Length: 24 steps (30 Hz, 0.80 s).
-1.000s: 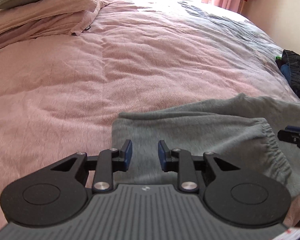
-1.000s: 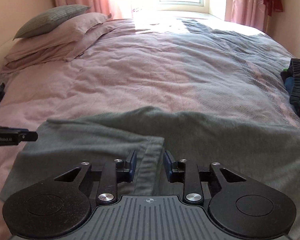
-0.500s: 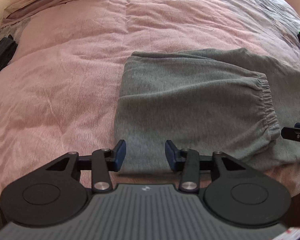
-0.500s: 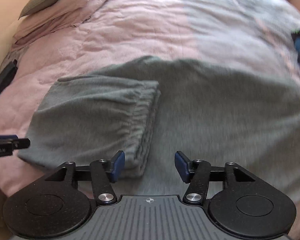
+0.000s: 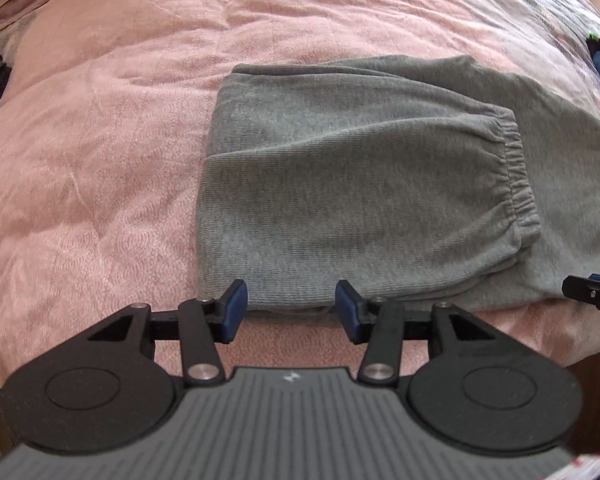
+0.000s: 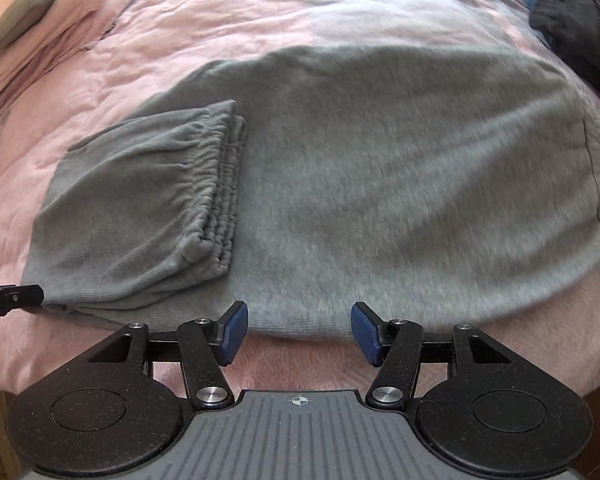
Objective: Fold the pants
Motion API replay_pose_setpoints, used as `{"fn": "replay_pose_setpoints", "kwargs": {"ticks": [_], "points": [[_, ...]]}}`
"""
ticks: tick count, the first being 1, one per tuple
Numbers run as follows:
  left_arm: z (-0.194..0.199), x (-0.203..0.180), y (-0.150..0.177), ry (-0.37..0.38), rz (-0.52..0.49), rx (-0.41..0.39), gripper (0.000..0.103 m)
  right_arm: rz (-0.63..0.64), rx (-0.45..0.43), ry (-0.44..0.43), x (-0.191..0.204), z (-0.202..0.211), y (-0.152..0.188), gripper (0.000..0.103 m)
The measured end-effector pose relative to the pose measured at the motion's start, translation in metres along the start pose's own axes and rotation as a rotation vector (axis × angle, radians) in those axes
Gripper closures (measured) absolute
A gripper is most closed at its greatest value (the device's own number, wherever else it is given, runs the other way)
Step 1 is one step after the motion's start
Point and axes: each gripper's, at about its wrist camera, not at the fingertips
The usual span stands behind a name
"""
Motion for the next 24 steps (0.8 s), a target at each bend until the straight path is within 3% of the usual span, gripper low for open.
{"fn": "replay_pose_setpoints", "kwargs": {"ticks": [5,7,9,14,19,21,22,24], "points": [[0.006,0.019,-0.001,0.044,-0.027,-0.046,0.057,-0.065,-0.007,0.017,-0.004,0.004,0.005,0.048],[0.011,0.035,-0.002,0.087,-0.029,-0.113,0.046,-0.091,-0.016,0.028,-0.009,0.007,0.007,0.048],[0.009,0.054,-0.002,0.130,-0.010,-0.159,0.044,-0.124,-0.032,0.050,-0.018,0.009,0.007,0.048],[-0.022,0.109,-0.008,0.256,0.146,-0.142,0.044,-0.288,-0.071,0.103,-0.054,0.018,0.006,0.048],[-0.053,0.137,-0.002,0.453,0.303,-0.105,0.044,-0.414,-0.088,0.140,-0.084,0.024,0.010,0.048],[-0.059,0.136,0.004,0.486,0.315,-0.095,0.050,-0.462,-0.087,0.152,-0.092,0.025,0.013,0.048],[-0.059,0.134,0.008,0.489,0.295,-0.109,0.063,-0.504,-0.072,0.149,-0.098,0.023,0.017,0.048],[-0.054,0.129,0.014,0.488,0.231,-0.141,0.070,-0.520,-0.065,0.147,-0.100,0.022,0.019,0.048]]}}
Point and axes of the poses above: each gripper's, at about its wrist camera, not at the fingertips, and z roughly against the way its jaws point, x to its left, y to its underside, and after that the axes turned 6 degrees about y, right-handed
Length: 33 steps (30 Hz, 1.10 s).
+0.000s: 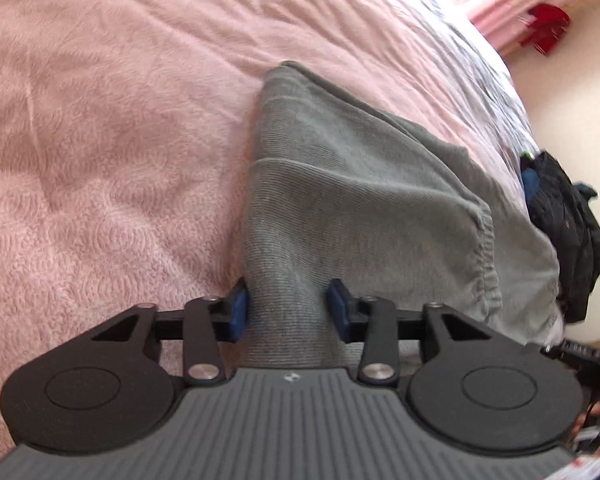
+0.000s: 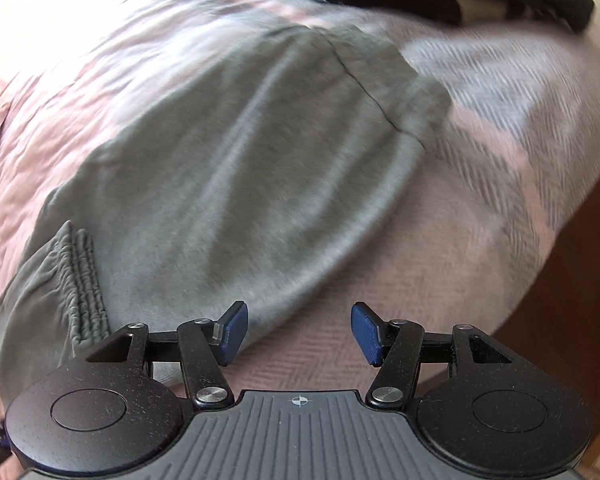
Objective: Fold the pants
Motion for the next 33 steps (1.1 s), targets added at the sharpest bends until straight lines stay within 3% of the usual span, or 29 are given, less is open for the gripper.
{"fn": "replay_pose_setpoints", "kwargs": {"ticks": [3,5,8,12,19,26,28,29,33], "points": [[0.002,0.001,0.000,0.009,-0.022,-0.002,0.070,-0.031,0.012,-0.003,-0.003,-0.001,0.003,0.048],[0.001,0.007,-0.005,0.034,0.011,0.006,0.069,-0.031,0.007,-0.002,-0.002,0.001,0.002,0.048],[-0.001,0.018,-0.016,0.095,0.065,-0.016,0.058,-0.015,-0.011,0.006,0.000,0.003,0.002,0.048],[-0.014,0.029,-0.023,0.163,0.148,-0.017,0.058,-0.009,-0.046,0.046,-0.008,0.006,-0.003,0.048],[-0.005,0.003,-0.024,0.092,0.050,-0.053,0.090,-0.015,-0.116,0.107,-0.032,0.015,-0.025,0.048],[0.030,-0.085,-0.030,-0.018,-0.142,-0.140,0.092,0.017,-0.168,0.102,-0.068,0.020,-0.073,0.048],[0.035,-0.122,-0.032,-0.060,-0.206,-0.167,0.093,0.024,-0.173,0.096,-0.075,0.021,-0.079,0.048],[0.037,-0.141,-0.031,-0.081,-0.230,-0.180,0.093,0.044,-0.179,0.078,-0.092,0.019,-0.099,0.048],[0.042,-0.225,-0.025,-0.102,-0.304,-0.241,0.093,0.057,-0.168,0.057,-0.121,0.021,-0.129,0.048]]}}
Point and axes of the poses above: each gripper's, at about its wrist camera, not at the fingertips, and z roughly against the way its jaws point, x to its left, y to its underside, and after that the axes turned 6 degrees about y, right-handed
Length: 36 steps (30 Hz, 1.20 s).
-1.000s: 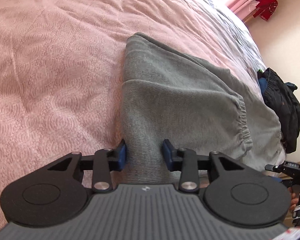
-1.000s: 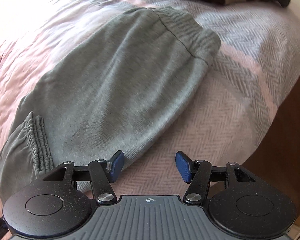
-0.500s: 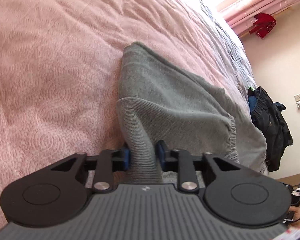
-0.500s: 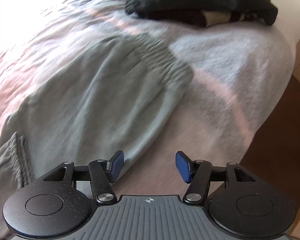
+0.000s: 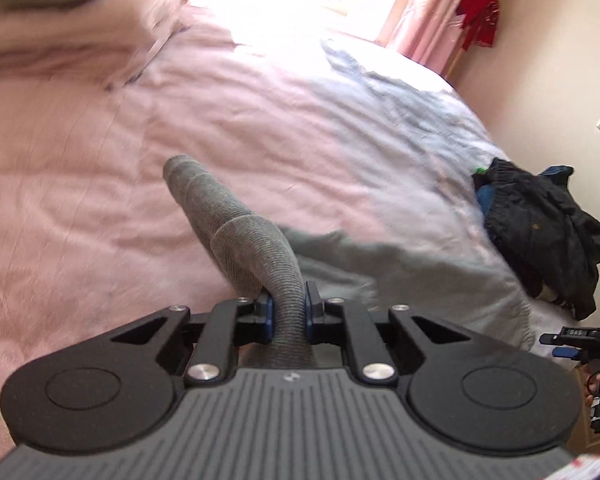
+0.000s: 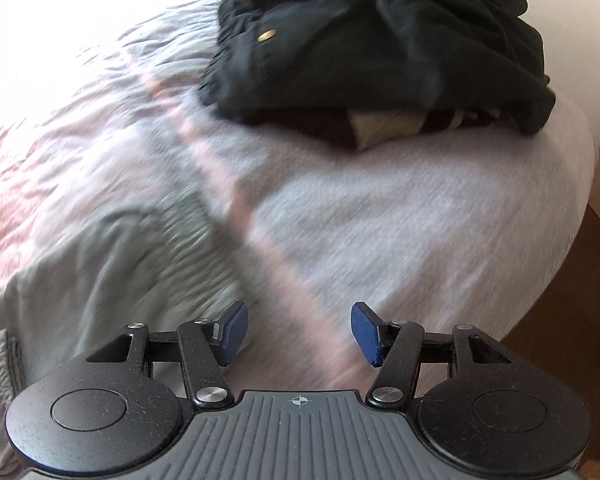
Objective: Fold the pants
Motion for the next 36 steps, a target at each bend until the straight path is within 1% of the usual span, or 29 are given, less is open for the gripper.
{"fn": "replay_pose_setpoints", "kwargs": {"ticks": [1,2,4,5,6,8,9,10,11,12,13,14,15,17,21,23,24,27,30,31,32,33,34,36], "points": [[0.001,-0.028,-0.006,-0.003,-0.032,-0.019,0.093,-0.002,-0.009,-0.012,-0.014,0.002,-0.012,0.048],[0.002,-0.053,-0.010,0.005,-0.052,-0.040,0.093,-0.012,-0.021,-0.011,-0.040,0.006,-0.032,0.048],[0.001,-0.102,-0.016,0.058,-0.079,-0.076,0.093,-0.038,-0.032,-0.012,-0.067,0.012,-0.051,0.048],[-0.002,-0.128,-0.017,0.089,-0.101,-0.085,0.093,-0.038,-0.032,-0.012,-0.067,0.012,-0.051,0.048],[-0.007,-0.151,-0.017,0.119,-0.122,-0.088,0.093,-0.073,-0.046,-0.021,-0.092,0.018,-0.067,0.048],[-0.026,-0.201,-0.012,0.207,-0.142,-0.064,0.092,-0.094,-0.060,-0.017,-0.115,0.021,-0.080,0.048],[-0.040,-0.224,-0.006,0.259,-0.149,-0.038,0.089,-0.097,-0.065,-0.012,-0.123,0.020,-0.083,0.048],[-0.054,-0.245,0.002,0.311,-0.173,-0.002,0.084,-0.094,-0.064,-0.010,-0.129,0.018,-0.086,0.048],[-0.065,-0.261,0.008,0.344,-0.192,0.023,0.081,-0.090,-0.061,-0.008,-0.133,0.016,-0.088,0.048],[-0.075,-0.273,0.016,0.346,-0.198,0.044,0.080,-0.087,-0.056,-0.010,-0.136,0.013,-0.088,0.048],[-0.081,-0.278,0.021,0.333,-0.195,0.060,0.074,-0.079,-0.050,-0.023,-0.138,0.010,-0.088,0.048],[-0.084,-0.276,0.025,0.326,-0.181,0.067,0.071,-0.064,-0.043,-0.045,-0.137,0.007,-0.087,0.048],[-0.086,-0.267,0.030,0.306,-0.148,0.073,0.071,-0.049,-0.034,-0.068,-0.134,0.003,-0.085,0.048],[-0.090,-0.246,0.034,0.227,-0.090,0.094,0.071,-0.018,-0.015,-0.147,-0.126,-0.002,-0.080,0.048],[-0.095,-0.192,0.042,0.020,-0.029,0.135,0.073,0.038,0.010,-0.405,-0.090,-0.009,-0.072,0.048],[-0.095,-0.169,0.044,-0.038,0.009,0.146,0.073,0.073,0.026,-0.530,-0.065,-0.013,-0.070,0.049],[-0.096,-0.160,0.045,-0.058,0.025,0.151,0.073,0.090,0.031,-0.576,-0.052,-0.016,-0.070,0.049],[-0.100,-0.143,0.050,-0.100,0.060,0.153,0.073,0.130,0.060,-0.658,-0.018,-0.029,-0.070,0.049],[-0.105,-0.133,0.058,-0.118,0.097,0.158,0.073,0.126,0.065,-0.680,0.006,-0.045,-0.071,0.049],[-0.108,-0.131,0.061,-0.123,0.104,0.162,0.073,0.104,0.076,-0.697,0.011,-0.052,-0.074,0.056],[-0.110,-0.129,0.062,-0.121,0.108,0.165,0.073,0.088,0.088,-0.722,0.014,-0.058,-0.077,0.070],[-0.112,-0.129,0.064,-0.120,0.109,0.164,0.073,0.083,0.093,-0.711,0.017,-0.061,-0.081,0.083],[-0.115,-0.129,0.065,-0.123,0.110,0.166,0.073,0.073,0.092,-0.724,0.018,-0.065,-0.086,0.088],[-0.119,-0.129,0.067,-0.127,0.105,0.172,0.073,0.078,0.064,-0.769,0.015,-0.059,-0.092,0.094]]}}
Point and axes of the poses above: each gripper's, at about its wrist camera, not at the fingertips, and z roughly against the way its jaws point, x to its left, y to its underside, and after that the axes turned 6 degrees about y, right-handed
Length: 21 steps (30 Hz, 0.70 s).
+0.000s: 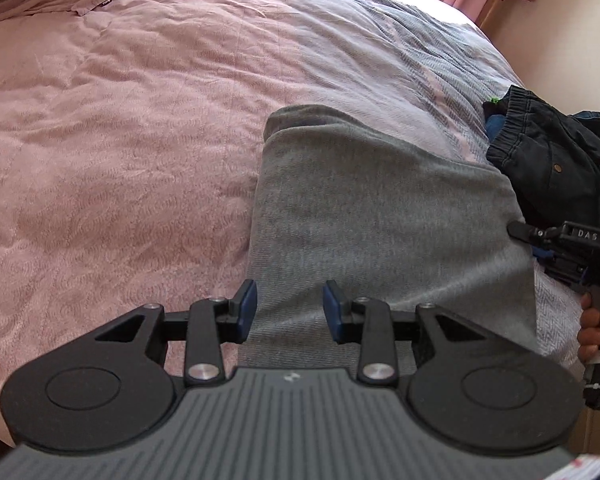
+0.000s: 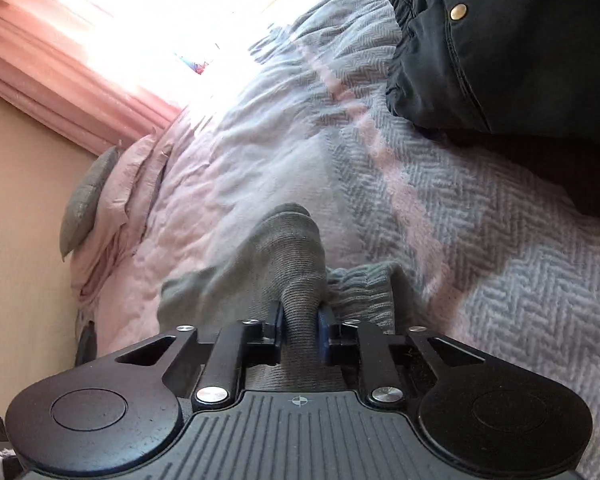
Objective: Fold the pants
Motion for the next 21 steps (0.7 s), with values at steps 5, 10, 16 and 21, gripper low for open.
{"fn": "replay_pose_setpoints", "kwargs": {"ticks": [5,10,16,21], "points": [[-0.003,-0.004,0.000,0.010,-0.035,-0.004,0.073,0.070,-0.053,0.094,0.002,0.013,-0.003,0.095],[-0.016,-0.008,0.004,-0.006,-0.074,0.025,0.073,0.186,-0.020,0.333,0.001,-0.028,0.005,0.064],[-0.020,-0.012,-0.007,-0.022,-0.112,0.002,0.073,0.363,-0.162,0.481,0.040,-0.007,-0.006,0.044],[-0.036,-0.025,-0.041,-0.012,-0.183,-0.057,0.074,0.531,-0.158,0.386,0.066,-0.032,-0.006,0.070]]}}
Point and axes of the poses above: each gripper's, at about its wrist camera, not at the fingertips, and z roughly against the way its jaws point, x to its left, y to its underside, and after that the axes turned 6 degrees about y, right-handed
